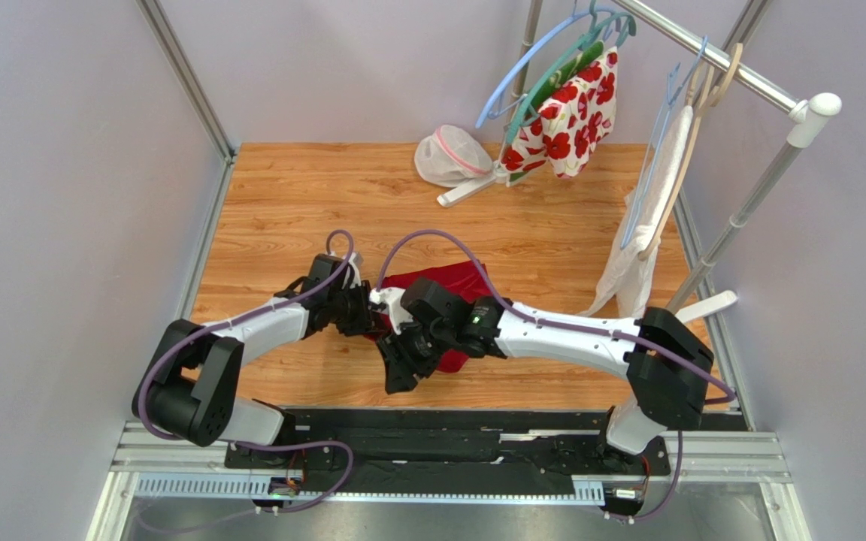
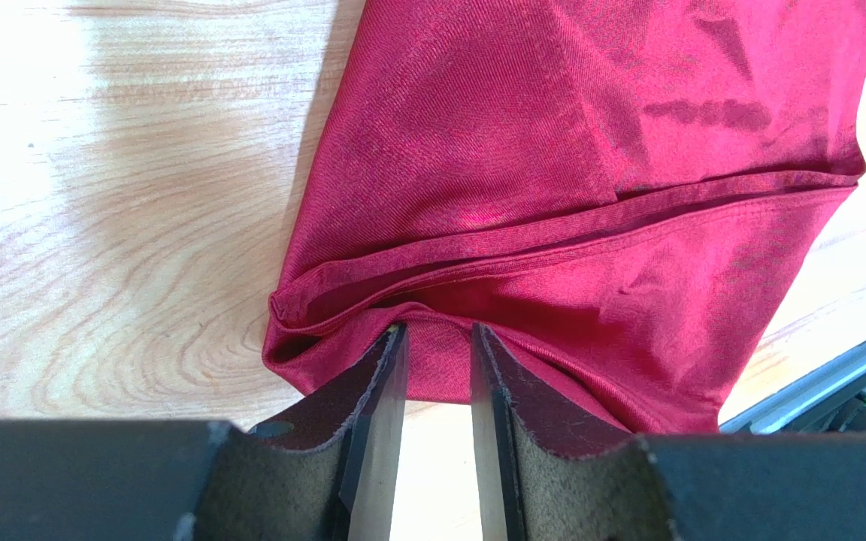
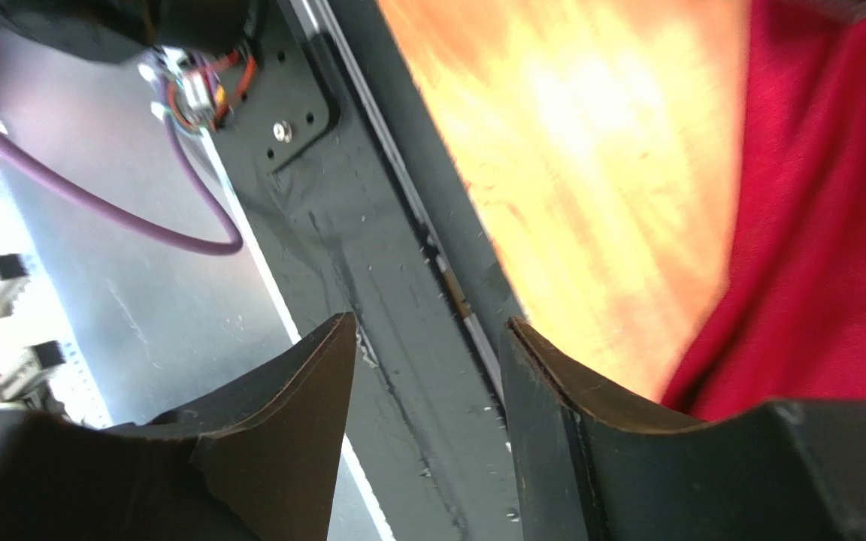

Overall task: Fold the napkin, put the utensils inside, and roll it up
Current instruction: Roll the napkin with the utensil

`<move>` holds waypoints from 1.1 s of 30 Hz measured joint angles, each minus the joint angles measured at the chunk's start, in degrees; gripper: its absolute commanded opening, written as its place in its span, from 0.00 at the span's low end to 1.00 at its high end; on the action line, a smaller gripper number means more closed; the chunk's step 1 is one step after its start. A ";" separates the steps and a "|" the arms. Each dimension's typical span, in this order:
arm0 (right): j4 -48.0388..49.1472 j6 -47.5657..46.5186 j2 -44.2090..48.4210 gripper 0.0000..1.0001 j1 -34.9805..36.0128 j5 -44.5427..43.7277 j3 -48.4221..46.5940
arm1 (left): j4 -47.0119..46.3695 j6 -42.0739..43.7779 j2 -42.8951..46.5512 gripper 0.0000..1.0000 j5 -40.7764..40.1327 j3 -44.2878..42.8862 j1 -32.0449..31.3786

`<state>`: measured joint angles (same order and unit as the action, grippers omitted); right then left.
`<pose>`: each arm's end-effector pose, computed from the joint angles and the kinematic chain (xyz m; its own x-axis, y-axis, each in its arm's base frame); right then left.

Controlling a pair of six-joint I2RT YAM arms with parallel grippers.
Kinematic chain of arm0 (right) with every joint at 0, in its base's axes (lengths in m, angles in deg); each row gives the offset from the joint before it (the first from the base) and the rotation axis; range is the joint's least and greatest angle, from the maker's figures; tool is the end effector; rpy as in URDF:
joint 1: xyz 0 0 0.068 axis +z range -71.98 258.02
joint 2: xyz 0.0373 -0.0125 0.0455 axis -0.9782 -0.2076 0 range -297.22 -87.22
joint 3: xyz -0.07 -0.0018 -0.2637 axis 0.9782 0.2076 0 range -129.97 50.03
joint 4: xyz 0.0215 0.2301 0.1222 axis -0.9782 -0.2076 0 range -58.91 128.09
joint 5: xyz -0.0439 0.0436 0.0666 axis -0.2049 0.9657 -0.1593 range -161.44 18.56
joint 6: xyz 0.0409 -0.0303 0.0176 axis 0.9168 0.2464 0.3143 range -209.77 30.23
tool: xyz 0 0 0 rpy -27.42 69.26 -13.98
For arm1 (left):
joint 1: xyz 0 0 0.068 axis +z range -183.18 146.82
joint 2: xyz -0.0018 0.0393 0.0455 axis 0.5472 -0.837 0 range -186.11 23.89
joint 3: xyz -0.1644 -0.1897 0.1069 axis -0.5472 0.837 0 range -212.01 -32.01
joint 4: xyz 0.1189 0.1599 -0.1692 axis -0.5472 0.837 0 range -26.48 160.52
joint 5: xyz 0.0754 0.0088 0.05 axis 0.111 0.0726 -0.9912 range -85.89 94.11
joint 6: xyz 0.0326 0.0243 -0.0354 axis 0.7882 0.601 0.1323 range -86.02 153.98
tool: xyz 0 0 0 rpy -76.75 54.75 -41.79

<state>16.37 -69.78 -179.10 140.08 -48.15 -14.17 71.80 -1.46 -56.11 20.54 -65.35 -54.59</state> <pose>0.1482 0.3095 0.2358 -0.6528 -0.5609 -0.5091 -0.7543 0.4201 0.5045 0.2272 -0.1000 0.1481 -0.9116 -0.2398 -0.3338 -0.0332 0.8525 -0.5216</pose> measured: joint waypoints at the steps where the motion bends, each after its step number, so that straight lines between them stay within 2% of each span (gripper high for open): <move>1: -0.33 0.61 -0.31 0.53 1.40 -1.11 0.04 | 0.00 0.02 -0.02 0.36 0.02 -0.02 0.00; 6: -1.14 1.99 -3.65 0.53 3.39 -5.97 -0.07 | 0.02 0.20 -0.07 0.36 0.07 -0.07 0.00; 14: -5.03 2.01 -6.73 0.52 1.49 -13.42 -1.09 | 0.13 0.57 -0.15 0.36 0.17 -0.20 0.00; 23: -5.51 1.64 -6.36 0.50 -2.32 -16.26 -0.15 | 0.55 1.18 -0.35 0.36 0.20 -0.55 0.00; 30: -5.03 1.66 -5.35 0.50 -5.31 -16.50 5.22 | 0.92 1.31 -0.68 0.36 0.22 -0.92 0.00; 33: -4.02 1.66 -5.38 0.49 -6.29 -16.26 7.21 | 0.92 1.31 -0.74 0.39 0.22 -1.01 0.00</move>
<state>12.35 -68.12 -184.48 133.79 -64.41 -6.96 72.71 -0.15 -56.86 20.76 -66.36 -54.59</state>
